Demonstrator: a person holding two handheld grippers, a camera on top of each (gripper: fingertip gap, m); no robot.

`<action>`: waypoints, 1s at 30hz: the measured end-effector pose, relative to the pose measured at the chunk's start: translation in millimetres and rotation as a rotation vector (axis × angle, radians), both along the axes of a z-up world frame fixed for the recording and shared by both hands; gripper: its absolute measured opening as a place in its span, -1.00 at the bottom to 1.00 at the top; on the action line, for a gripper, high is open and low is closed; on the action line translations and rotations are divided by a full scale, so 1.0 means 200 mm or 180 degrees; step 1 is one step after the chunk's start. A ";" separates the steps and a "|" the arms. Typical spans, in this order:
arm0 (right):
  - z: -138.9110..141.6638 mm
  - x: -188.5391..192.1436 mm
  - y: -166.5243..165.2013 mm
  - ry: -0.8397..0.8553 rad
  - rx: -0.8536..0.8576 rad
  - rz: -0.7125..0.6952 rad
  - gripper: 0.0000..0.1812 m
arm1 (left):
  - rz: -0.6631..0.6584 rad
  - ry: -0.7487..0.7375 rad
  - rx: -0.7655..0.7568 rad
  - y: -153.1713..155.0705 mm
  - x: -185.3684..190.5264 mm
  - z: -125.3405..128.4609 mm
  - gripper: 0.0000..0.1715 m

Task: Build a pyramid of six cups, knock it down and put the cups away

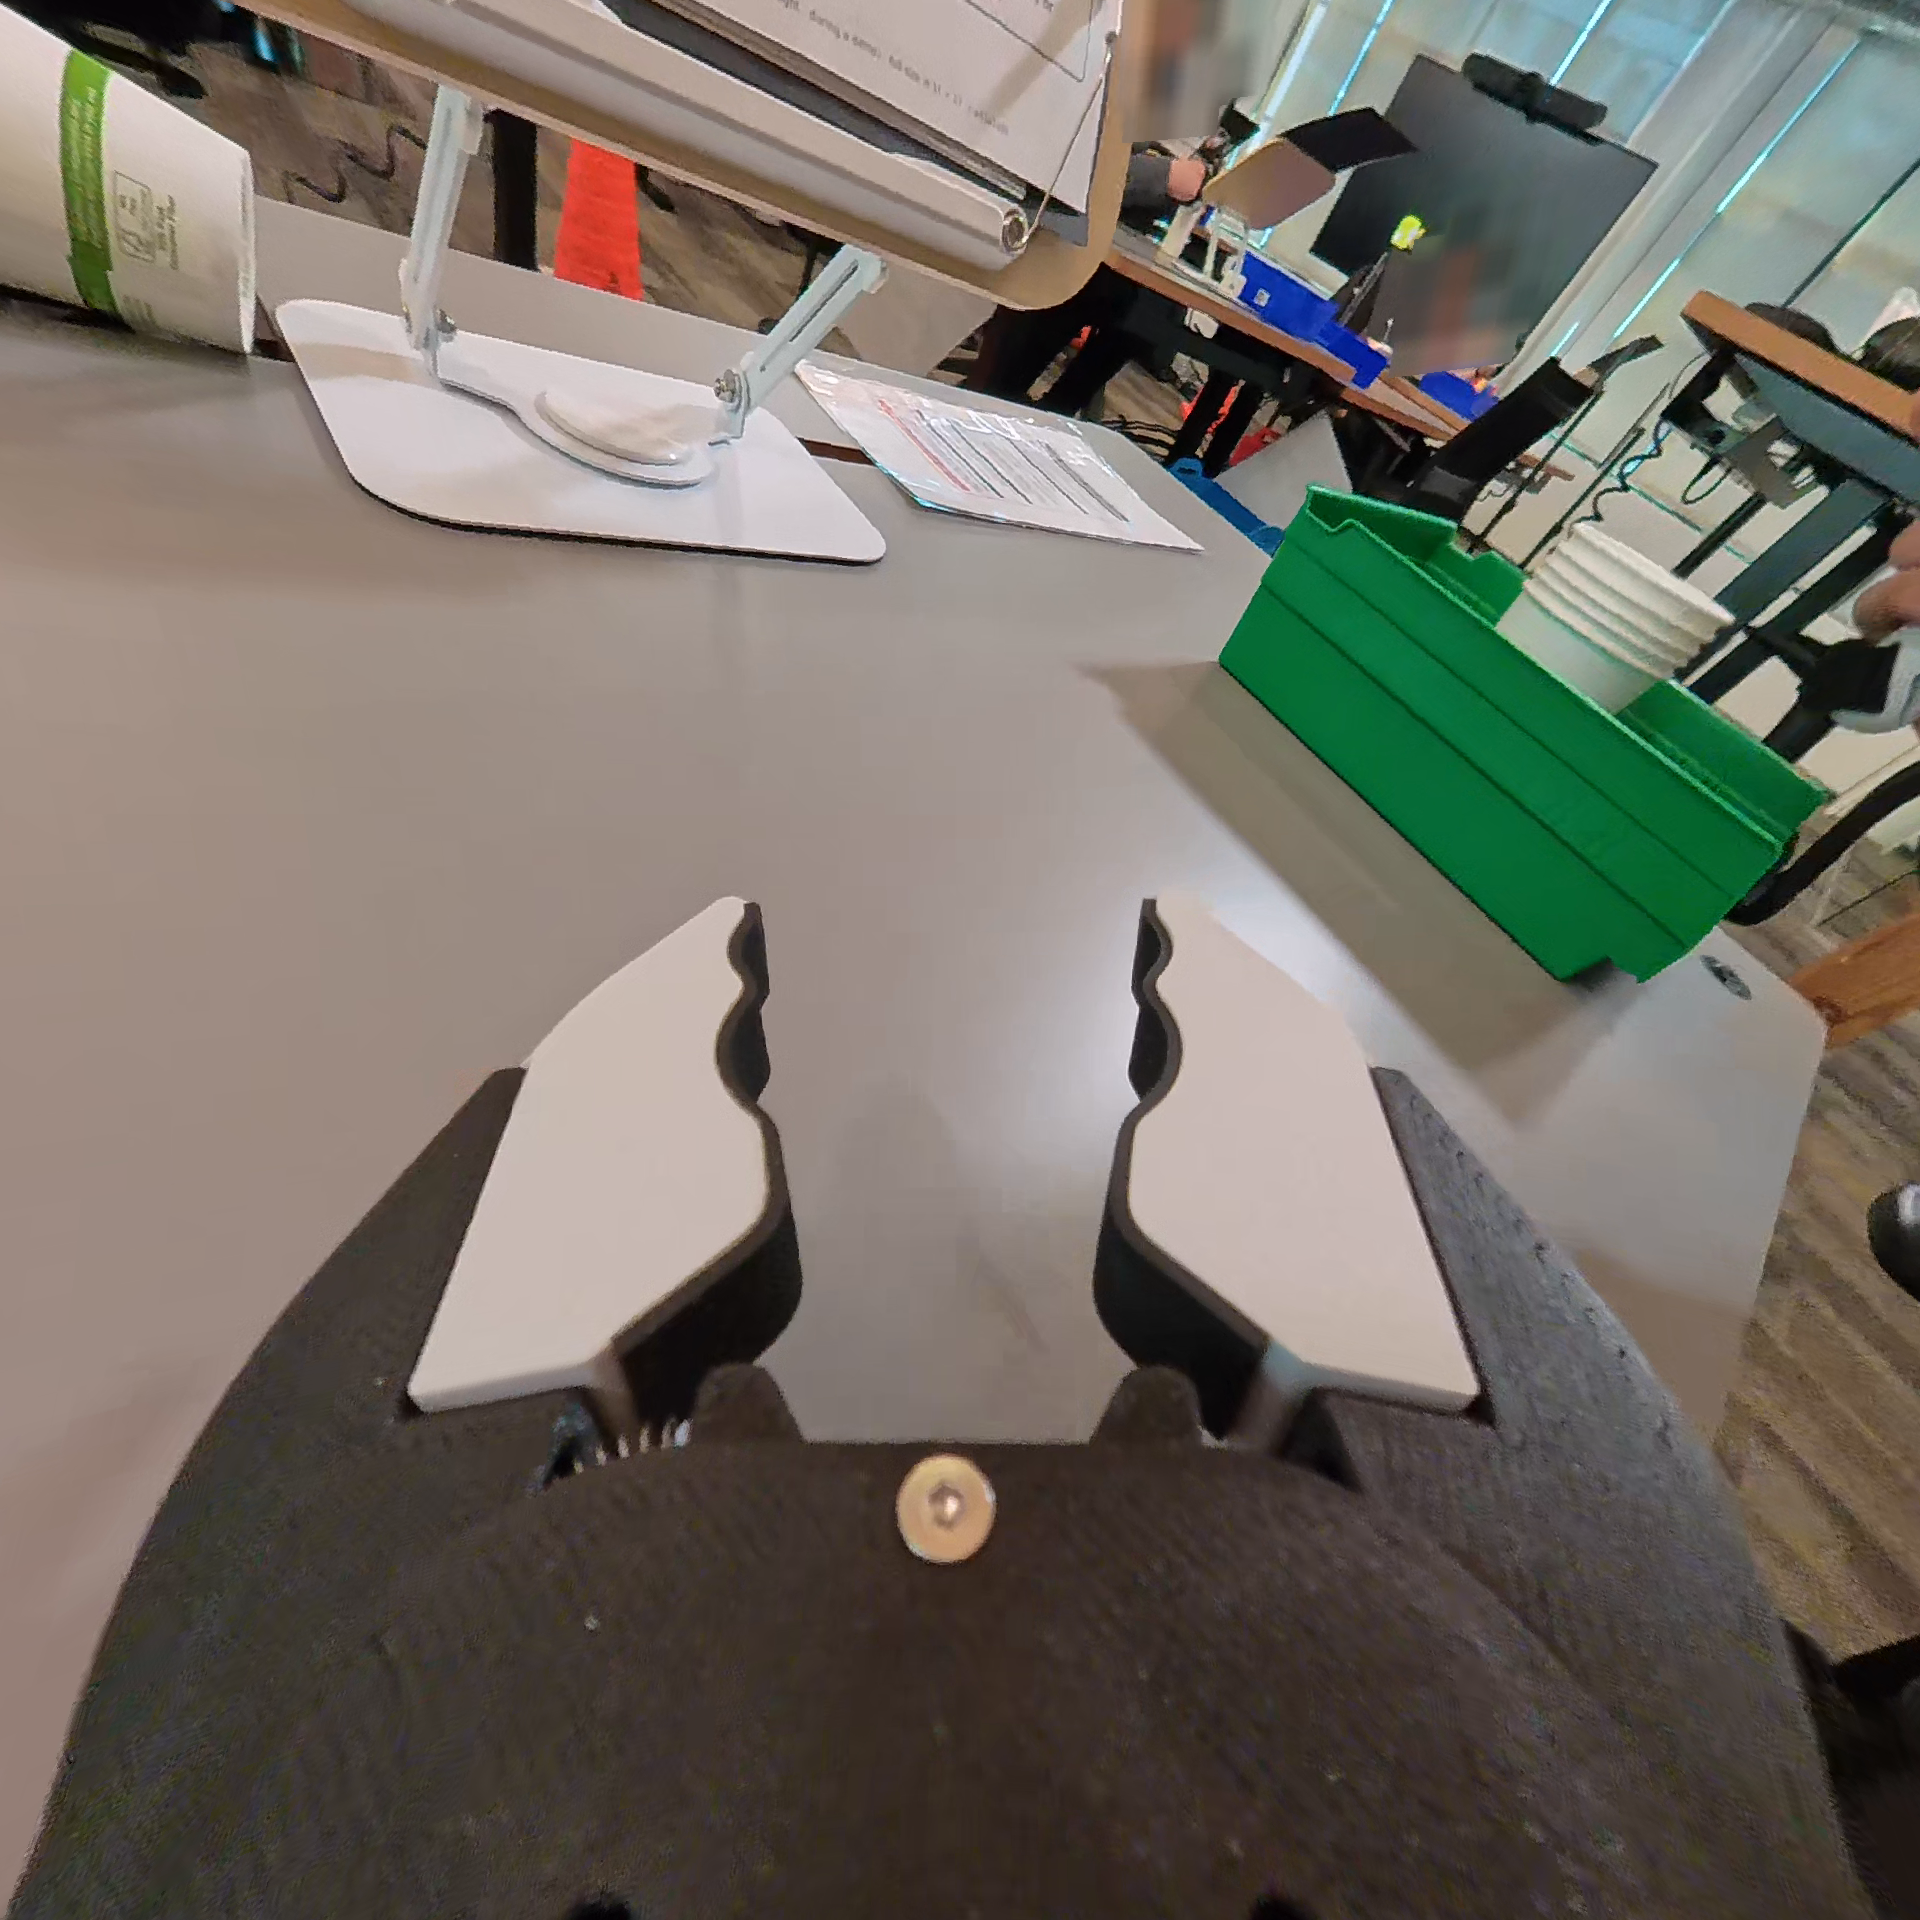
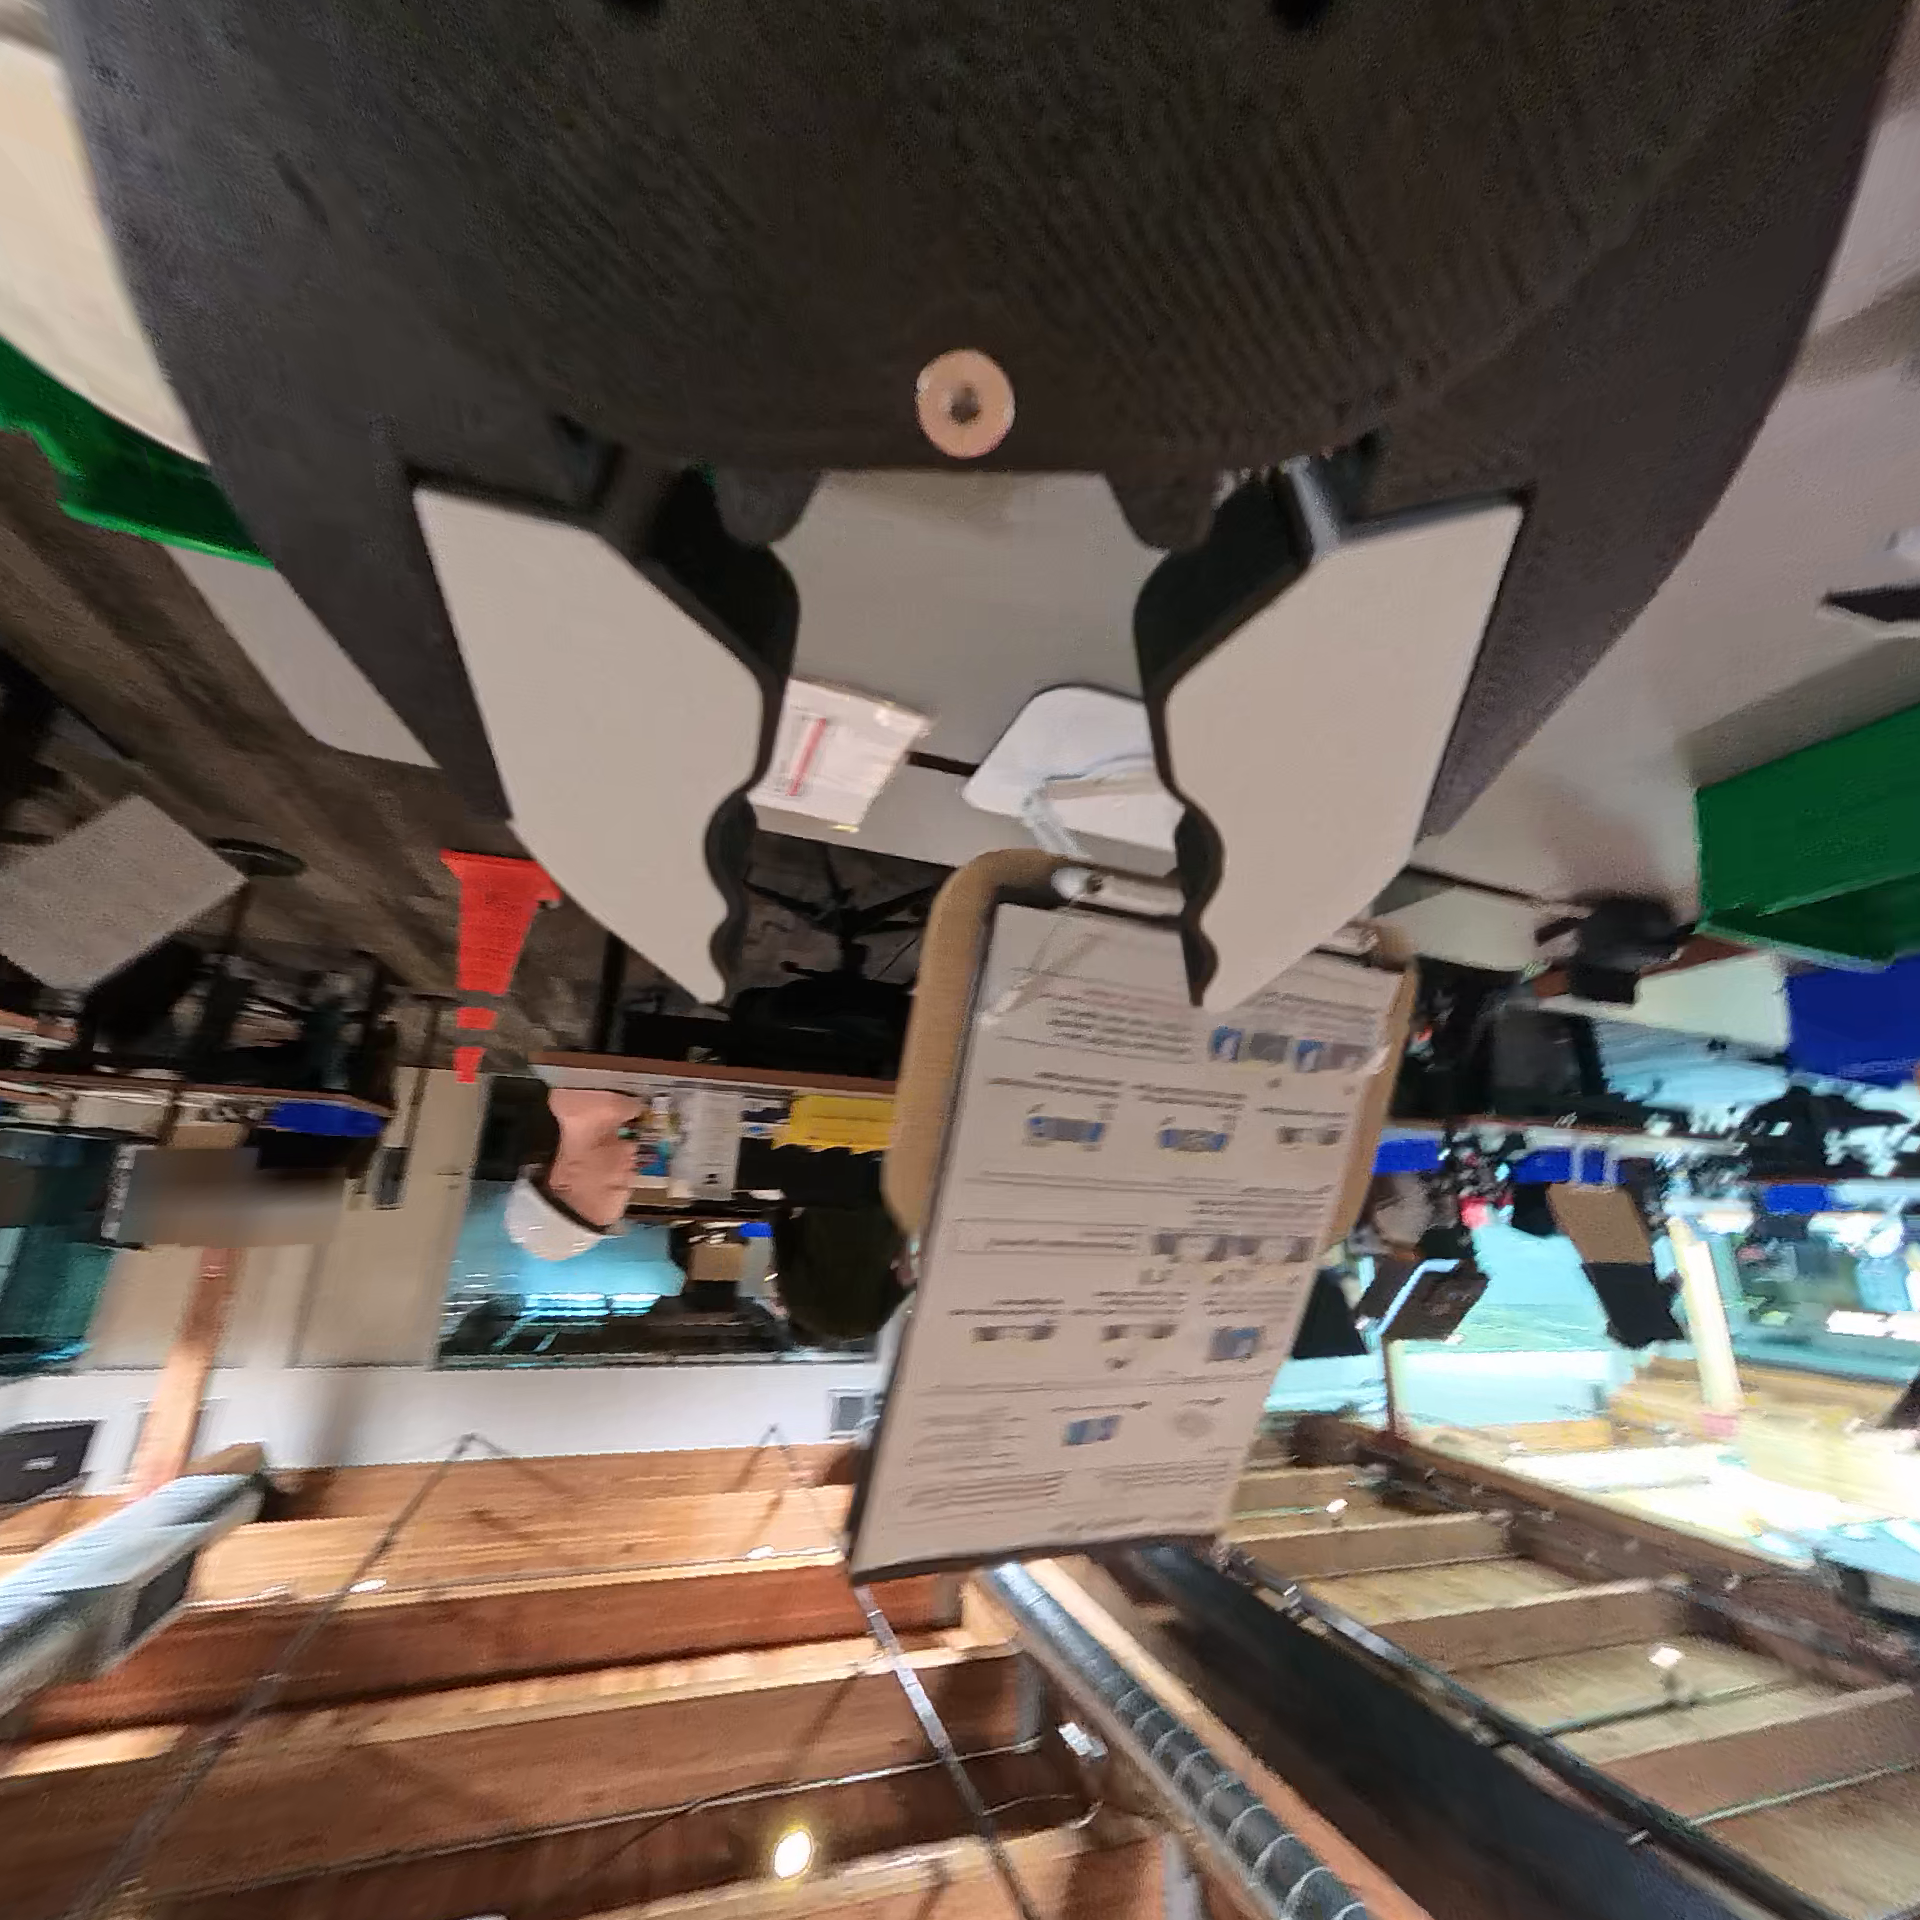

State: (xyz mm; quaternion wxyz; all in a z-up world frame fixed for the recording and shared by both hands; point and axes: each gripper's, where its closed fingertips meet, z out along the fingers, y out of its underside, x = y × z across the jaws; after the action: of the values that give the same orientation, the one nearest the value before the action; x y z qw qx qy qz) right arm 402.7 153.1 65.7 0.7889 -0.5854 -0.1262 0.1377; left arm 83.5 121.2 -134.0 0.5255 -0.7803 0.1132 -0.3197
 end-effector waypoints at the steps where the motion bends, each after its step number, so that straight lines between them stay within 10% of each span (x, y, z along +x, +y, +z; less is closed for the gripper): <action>1: -0.03 -0.11 -0.01 -0.0146 -0.0020 0.0107 -0.10 | 0.0009 0.0049 0.0021 0.00 0.00 0.00 -0.19; 12: -0.71 -1.02 -0.15 -0.0303 -0.1165 0.1564 -0.11 | -0.0038 0.0402 0.0142 -0.02 0.00 -0.01 -0.17; 23: -0.85 -1.00 -0.14 0.0149 -0.1702 0.1858 -0.11 | 0.0426 -0.0198 0.0058 0.09 -0.16 0.13 -0.13; 30: -0.88 -1.02 -0.12 0.0195 -0.1787 0.1956 -0.12 | 0.1302 0.0341 0.0528 0.55 -0.53 0.27 -0.13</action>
State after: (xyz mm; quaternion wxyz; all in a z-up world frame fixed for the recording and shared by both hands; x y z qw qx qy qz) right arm 199.5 128.4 -111.1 0.5243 -0.7085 -0.2290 0.4131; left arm -22.6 231.7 -79.5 0.6350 -0.7569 0.0063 -0.1541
